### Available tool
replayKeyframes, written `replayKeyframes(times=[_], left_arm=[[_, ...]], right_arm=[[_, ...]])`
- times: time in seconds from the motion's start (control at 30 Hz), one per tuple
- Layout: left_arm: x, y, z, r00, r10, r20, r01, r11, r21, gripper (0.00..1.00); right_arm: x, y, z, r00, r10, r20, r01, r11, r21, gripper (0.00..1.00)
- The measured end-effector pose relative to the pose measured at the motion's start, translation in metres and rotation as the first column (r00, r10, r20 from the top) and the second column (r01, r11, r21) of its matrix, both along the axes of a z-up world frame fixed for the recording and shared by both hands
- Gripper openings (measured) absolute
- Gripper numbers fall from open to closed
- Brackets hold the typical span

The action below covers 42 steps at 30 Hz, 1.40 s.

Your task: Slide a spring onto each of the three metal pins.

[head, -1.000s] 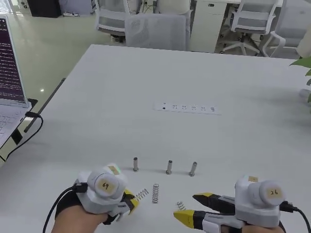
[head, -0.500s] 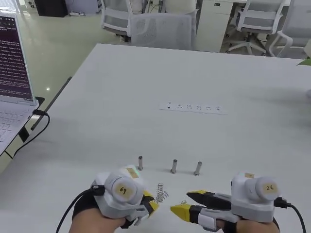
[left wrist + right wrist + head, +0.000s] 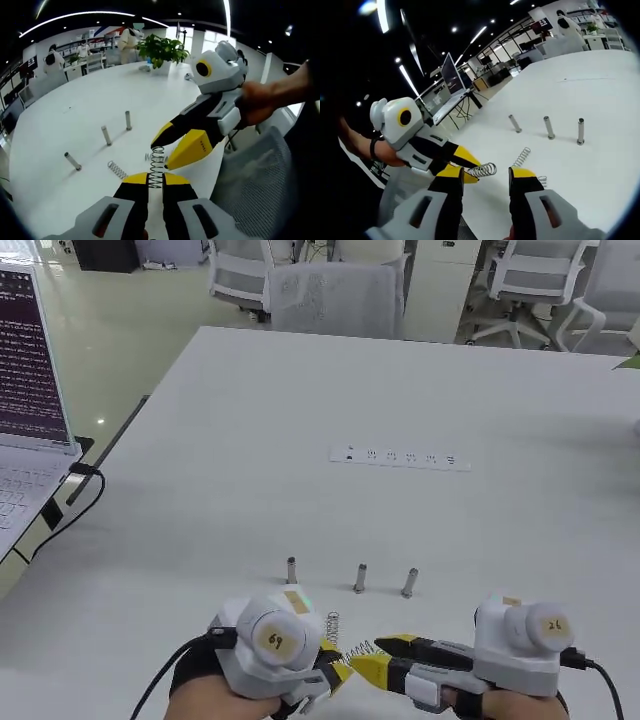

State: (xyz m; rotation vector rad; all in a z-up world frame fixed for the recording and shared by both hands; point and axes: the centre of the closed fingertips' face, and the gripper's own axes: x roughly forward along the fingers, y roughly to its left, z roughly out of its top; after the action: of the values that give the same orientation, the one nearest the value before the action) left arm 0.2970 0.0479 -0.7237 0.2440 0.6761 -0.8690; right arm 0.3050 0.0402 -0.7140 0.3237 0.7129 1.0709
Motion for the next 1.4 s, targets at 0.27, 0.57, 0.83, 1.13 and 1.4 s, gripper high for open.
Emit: replayKeyframes(times=[0.27,0.57,0.83,1.13,1.4], left_arm=[[-0.002,-0.006,0.007,1.000,-0.020,0.018,0.020,1.000,-0.006,0.02],[-0.002,-0.008,0.009,0.999,-0.031,0.031,0.031,0.999,-0.008,0.02],[-0.002,-0.010,0.010,0.998,-0.044,0.038,0.045,0.999,-0.014,0.02],[-0.001,-0.013,0.012,0.997,-0.055,0.053,0.056,0.998,-0.020,0.02],[-0.001,-0.013,0.009,0.995,-0.071,0.069,0.071,0.997,0.006,0.02]], right_arm=[[-0.002,0.003,-0.001,0.999,0.005,-0.033,-0.004,1.000,0.026,0.25],[-0.002,0.004,0.004,0.999,-0.006,-0.050,0.009,0.998,0.058,0.16],[-0.003,0.001,0.007,0.998,-0.010,-0.062,0.014,0.998,0.069,0.15],[-0.002,0.000,0.014,0.998,0.005,-0.058,-0.001,0.998,0.066,0.12],[-0.003,0.005,0.017,0.999,0.034,-0.034,-0.033,0.999,0.032,0.09]])
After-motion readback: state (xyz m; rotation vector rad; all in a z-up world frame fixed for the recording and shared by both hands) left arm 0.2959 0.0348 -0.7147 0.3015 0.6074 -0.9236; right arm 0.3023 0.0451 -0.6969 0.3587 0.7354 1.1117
